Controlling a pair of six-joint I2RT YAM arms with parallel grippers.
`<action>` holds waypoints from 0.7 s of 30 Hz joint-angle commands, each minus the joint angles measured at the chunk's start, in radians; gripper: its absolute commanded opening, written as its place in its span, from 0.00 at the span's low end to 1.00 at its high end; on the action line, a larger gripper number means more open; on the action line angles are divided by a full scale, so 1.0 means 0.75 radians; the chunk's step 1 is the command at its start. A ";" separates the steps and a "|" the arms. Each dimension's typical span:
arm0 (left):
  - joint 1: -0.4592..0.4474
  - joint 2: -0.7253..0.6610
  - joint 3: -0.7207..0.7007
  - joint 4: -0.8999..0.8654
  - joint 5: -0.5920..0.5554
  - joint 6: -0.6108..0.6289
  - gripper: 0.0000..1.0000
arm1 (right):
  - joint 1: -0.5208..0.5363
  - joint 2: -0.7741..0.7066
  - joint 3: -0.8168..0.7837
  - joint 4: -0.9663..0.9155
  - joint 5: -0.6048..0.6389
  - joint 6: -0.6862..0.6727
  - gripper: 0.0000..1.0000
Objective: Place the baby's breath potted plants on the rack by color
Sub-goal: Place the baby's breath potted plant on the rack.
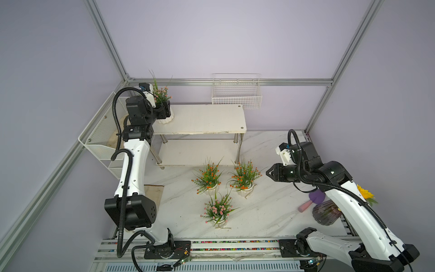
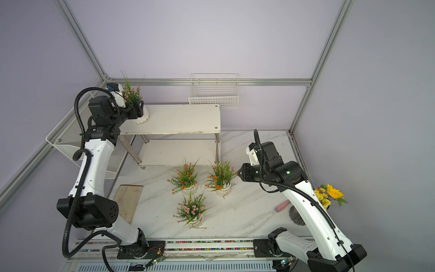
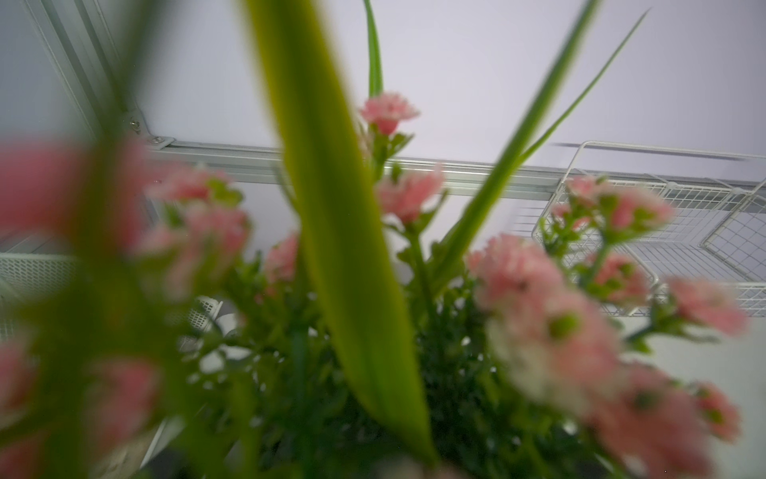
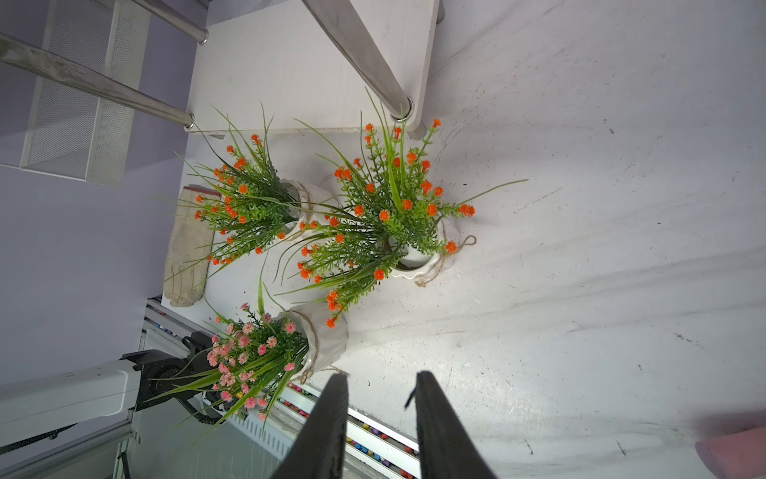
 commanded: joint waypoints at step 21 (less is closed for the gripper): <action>-0.022 -0.332 -0.194 0.099 0.120 0.046 1.00 | -0.005 0.025 0.002 0.047 0.013 -0.035 0.35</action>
